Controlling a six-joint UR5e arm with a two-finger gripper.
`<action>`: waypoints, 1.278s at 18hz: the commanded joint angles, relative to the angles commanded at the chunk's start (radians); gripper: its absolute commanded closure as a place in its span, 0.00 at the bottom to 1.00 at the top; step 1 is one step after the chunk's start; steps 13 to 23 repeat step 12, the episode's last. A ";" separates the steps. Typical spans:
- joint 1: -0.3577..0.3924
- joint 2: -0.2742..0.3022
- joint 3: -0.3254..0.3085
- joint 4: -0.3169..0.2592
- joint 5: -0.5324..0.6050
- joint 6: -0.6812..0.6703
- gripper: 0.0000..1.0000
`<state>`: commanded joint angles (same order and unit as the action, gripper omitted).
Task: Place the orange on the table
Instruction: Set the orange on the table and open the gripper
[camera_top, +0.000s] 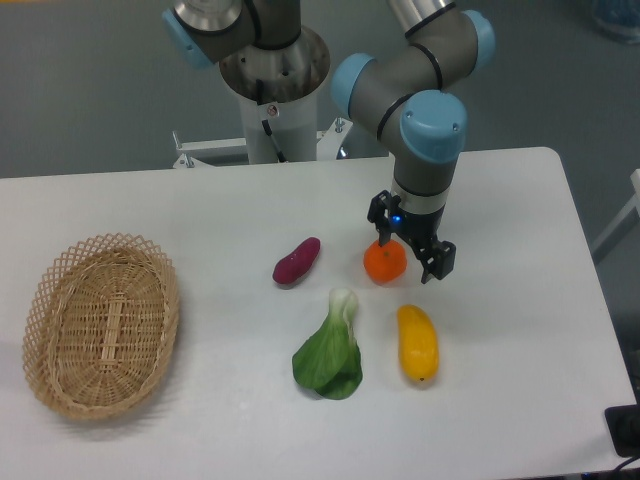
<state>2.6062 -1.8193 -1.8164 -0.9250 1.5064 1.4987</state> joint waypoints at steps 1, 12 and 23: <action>0.000 0.002 0.008 0.000 -0.002 0.000 0.00; -0.011 0.000 0.035 -0.002 -0.011 -0.015 0.00; -0.011 0.000 0.035 -0.002 -0.011 -0.015 0.00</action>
